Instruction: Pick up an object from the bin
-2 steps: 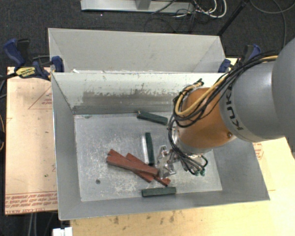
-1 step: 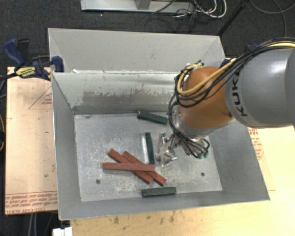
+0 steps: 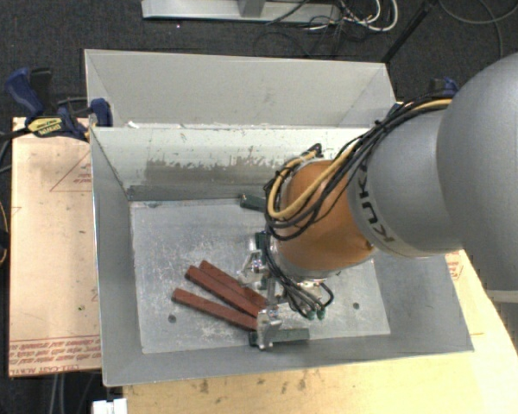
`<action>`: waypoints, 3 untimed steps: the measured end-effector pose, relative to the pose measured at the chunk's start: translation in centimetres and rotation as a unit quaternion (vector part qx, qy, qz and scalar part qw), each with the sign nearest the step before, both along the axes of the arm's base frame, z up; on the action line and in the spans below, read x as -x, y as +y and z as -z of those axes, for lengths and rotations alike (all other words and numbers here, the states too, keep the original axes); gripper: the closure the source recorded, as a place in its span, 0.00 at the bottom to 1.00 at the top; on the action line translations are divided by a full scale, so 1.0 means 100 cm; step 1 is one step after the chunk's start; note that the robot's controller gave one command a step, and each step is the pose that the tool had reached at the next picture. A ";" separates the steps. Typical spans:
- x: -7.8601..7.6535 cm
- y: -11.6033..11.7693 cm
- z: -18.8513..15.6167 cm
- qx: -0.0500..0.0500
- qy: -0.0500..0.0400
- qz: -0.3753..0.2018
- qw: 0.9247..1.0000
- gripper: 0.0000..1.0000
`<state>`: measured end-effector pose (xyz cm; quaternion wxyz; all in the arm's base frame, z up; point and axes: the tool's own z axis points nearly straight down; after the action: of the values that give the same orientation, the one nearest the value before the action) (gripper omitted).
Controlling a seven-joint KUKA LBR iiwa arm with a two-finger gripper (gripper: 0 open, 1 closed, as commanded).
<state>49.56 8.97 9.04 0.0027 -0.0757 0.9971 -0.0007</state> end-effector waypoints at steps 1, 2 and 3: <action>-0.001 0.003 0.000 -0.003 -0.002 -0.002 1.000 1.00; -0.004 0.002 -0.002 -0.003 -0.007 -0.001 1.000 0.00; -0.004 0.002 -0.001 -0.003 -0.007 -0.001 1.000 0.00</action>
Offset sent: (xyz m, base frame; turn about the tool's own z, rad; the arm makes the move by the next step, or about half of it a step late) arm 0.0000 0.0000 0.0000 0.0000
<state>49.95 9.19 9.18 0.0104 -0.0768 0.9970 0.0020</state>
